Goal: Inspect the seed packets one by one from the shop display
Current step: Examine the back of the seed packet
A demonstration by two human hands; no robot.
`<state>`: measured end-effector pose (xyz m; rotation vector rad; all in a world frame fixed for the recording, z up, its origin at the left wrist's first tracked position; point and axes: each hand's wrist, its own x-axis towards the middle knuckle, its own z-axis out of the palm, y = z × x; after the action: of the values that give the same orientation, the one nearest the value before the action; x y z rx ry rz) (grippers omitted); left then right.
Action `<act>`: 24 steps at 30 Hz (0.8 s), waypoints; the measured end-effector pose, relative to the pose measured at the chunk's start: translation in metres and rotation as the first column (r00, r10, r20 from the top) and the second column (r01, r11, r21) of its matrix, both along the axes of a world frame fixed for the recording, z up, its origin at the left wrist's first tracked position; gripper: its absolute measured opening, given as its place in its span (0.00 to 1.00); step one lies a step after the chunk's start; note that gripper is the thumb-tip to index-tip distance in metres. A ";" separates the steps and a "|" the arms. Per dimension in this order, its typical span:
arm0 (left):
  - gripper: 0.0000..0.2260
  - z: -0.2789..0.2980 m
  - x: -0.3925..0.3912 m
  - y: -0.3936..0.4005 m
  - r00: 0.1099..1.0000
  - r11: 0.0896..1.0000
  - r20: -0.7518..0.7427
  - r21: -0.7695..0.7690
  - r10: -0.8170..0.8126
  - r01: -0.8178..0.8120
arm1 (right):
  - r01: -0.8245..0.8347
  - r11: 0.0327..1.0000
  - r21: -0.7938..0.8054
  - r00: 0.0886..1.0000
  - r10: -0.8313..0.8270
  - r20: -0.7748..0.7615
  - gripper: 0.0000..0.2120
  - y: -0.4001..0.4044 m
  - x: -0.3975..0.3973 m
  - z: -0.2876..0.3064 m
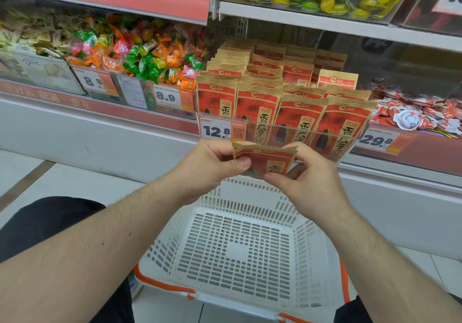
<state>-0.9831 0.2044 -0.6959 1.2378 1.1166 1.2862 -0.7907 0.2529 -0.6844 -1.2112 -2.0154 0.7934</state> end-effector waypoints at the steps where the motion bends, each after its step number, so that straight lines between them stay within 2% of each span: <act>1: 0.14 0.000 0.000 0.000 1.000 1.000 0.006 0.006 -0.003 0.003 | 0.003 1.000 0.006 1.000 -0.003 -0.008 0.17 0.000 0.000 0.000; 5: 0.19 -0.002 -0.002 0.001 1.000 1.000 0.021 0.022 -0.009 0.009 | 0.004 1.000 0.031 1.000 -0.004 0.001 0.18 -0.001 0.000 0.000; 11: 0.12 0.001 0.000 -0.001 1.000 1.000 -0.003 0.003 0.020 -0.020 | 0.005 1.000 -0.002 1.000 -0.004 0.028 0.15 0.000 0.001 0.000; 13: 0.13 0.002 -0.001 -0.001 0.999 0.999 -0.008 -0.034 0.038 -0.038 | 0.002 0.994 -0.106 1.000 -0.001 0.005 0.13 0.001 0.001 0.001; 16: 0.13 0.003 -0.003 -0.001 0.999 0.991 -0.039 -0.135 0.008 -0.013 | -0.048 0.940 -0.338 0.977 -0.027 -0.214 0.08 0.001 0.000 0.005; 19: 0.15 0.007 -0.002 -0.001 0.994 0.957 0.092 -0.278 -0.056 0.080 | -0.112 0.871 -0.478 0.926 -0.083 -0.369 0.10 0.002 0.002 0.012; 22: 0.13 0.011 0.000 -0.003 0.964 0.875 0.243 -0.436 -0.108 0.208 | -0.175 0.774 -0.608 0.930 -0.072 -0.360 0.10 0.002 0.003 0.015; 24: 0.14 0.010 -0.001 -0.003 0.942 0.817 0.325 -0.520 -0.081 0.250 | -0.196 0.685 -0.702 0.937 -0.078 -0.339 0.11 0.001 0.002 0.014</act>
<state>-0.9838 0.2012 -0.6856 0.6637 1.0373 0.8758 -0.7890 0.2542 -0.6708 -1.2817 -1.4604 1.8330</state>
